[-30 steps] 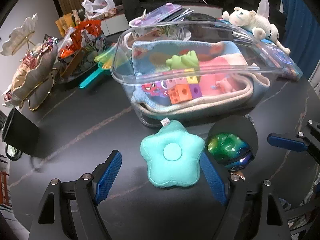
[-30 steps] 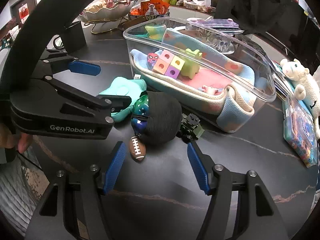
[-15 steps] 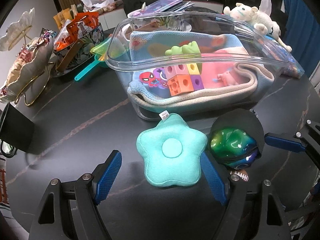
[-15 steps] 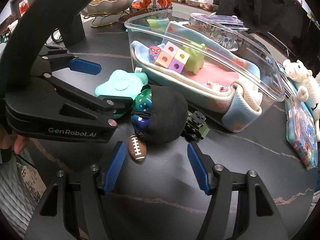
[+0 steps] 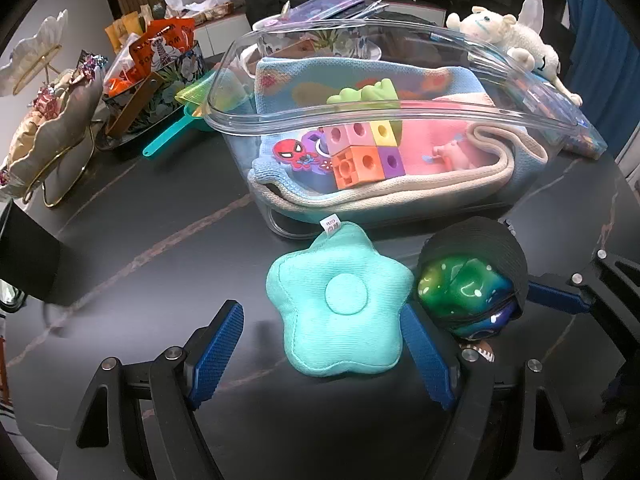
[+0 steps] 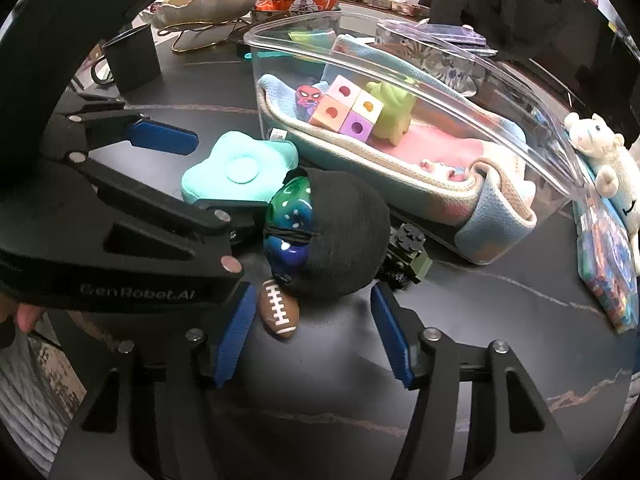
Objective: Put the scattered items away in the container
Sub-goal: 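Lower the right tool and close it on the brown football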
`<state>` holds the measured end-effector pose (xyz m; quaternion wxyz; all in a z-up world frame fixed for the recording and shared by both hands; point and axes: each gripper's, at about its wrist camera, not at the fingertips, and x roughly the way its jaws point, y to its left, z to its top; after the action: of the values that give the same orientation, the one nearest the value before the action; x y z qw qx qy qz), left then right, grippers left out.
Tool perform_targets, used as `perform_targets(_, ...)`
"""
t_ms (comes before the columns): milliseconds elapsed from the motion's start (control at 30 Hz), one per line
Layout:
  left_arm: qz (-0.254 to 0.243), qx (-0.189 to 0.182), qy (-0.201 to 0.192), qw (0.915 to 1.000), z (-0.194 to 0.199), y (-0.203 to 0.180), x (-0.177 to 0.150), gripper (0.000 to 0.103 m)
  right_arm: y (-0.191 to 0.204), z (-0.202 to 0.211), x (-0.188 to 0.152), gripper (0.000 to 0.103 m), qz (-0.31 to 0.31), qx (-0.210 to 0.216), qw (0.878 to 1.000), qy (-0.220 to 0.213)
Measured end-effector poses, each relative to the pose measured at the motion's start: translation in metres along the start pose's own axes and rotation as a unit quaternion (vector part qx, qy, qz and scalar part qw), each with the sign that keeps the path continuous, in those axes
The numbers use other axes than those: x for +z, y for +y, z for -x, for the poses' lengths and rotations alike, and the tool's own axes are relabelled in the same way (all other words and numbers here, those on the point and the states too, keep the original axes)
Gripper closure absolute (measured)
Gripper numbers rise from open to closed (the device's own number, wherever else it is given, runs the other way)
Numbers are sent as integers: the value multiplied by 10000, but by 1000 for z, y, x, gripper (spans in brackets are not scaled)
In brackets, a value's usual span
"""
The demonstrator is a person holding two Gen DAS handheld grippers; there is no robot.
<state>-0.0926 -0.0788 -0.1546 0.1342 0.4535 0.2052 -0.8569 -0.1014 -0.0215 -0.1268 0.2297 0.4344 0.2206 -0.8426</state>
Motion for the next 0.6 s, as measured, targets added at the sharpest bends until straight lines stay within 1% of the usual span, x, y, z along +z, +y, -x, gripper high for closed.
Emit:
perform_targets(133, -22, 41, 97, 9999, -5, 0, -2, 25, 4, -2, 0, 51, -1, -8, 10000, -12)
perform_targets(233, -30, 41, 98, 9999, -6, -1, -2, 25, 4, -3, 0, 53, 8, -10, 10000, -21)
perform_targets(367, -26, 47, 94, 9999, -5, -2, -2, 25, 2, -5, 0, 61, -24, 26, 10000, -17)
perform_targets(600, 48, 8, 158, 9999, -9, 0, -1, 25, 2, -4, -1, 67, 20, 66, 10000, -2)
